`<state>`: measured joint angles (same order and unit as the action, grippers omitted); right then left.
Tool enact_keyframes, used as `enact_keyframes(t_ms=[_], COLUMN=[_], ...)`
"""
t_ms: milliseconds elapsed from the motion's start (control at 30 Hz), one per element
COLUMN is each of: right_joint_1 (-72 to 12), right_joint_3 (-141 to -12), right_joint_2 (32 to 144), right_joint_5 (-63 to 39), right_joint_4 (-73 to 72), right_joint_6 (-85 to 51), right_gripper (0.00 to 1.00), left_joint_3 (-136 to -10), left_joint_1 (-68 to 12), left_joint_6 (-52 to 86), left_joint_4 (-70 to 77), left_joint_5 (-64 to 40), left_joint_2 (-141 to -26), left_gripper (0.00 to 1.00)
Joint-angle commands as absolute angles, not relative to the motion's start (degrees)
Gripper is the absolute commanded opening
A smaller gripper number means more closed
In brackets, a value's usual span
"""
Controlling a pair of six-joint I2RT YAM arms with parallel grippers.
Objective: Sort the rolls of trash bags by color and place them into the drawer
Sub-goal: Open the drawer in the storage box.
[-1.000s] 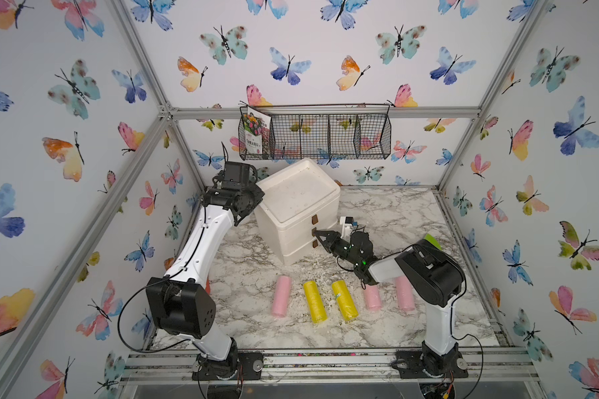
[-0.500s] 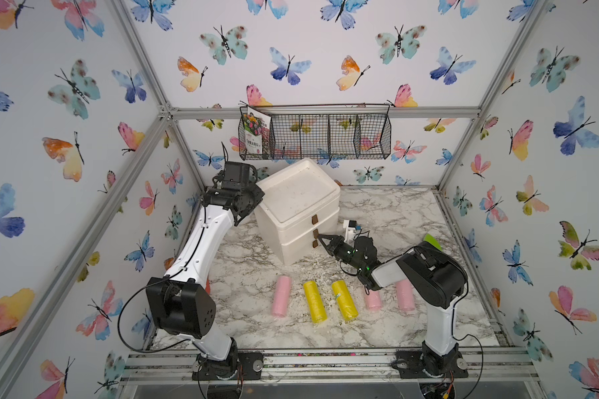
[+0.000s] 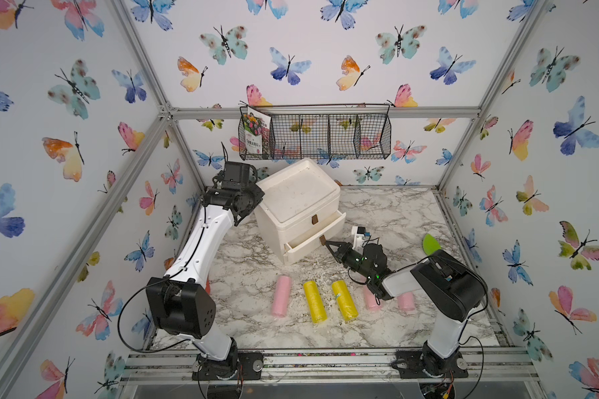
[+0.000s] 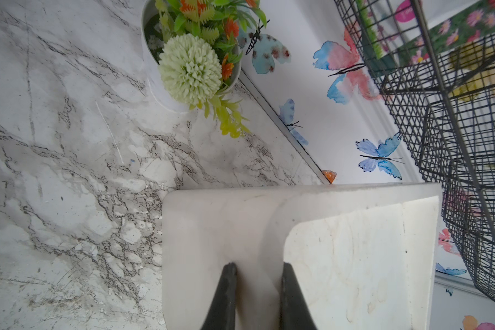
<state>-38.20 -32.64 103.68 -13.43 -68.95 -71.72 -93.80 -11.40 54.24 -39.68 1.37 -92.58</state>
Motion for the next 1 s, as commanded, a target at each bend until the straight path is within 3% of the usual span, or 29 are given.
enact_keyframes(t_ms=[0, 500, 967], right_joint_1=[-38.0, -38.2, -43.2], right_joint_3=[-29.8, -17.7, -17.9], right_joint_2=[101.5, 91.5, 88.5], right_joint_5=[-12.7, -11.4, -8.9], right_joint_4=[-67.8, -65.0, -59.8], right_joint_6=[-70.9, -71.0, -70.7], right_gripper=[0.02, 0.02, 0.03], left_joint_3=[-91.3, -90.8, -91.6], left_joint_1=[-12.3, -12.4, -12.9], left_joint_6=[58.9, 59.7, 60.5], left_joint_4=[-37.1, -36.4, -36.2], left_joint_5=[-6.1, -6.5, -6.4], left_joint_2=[-95.9, -95.6, -95.8], left_gripper=[0.00, 0.00, 0.00])
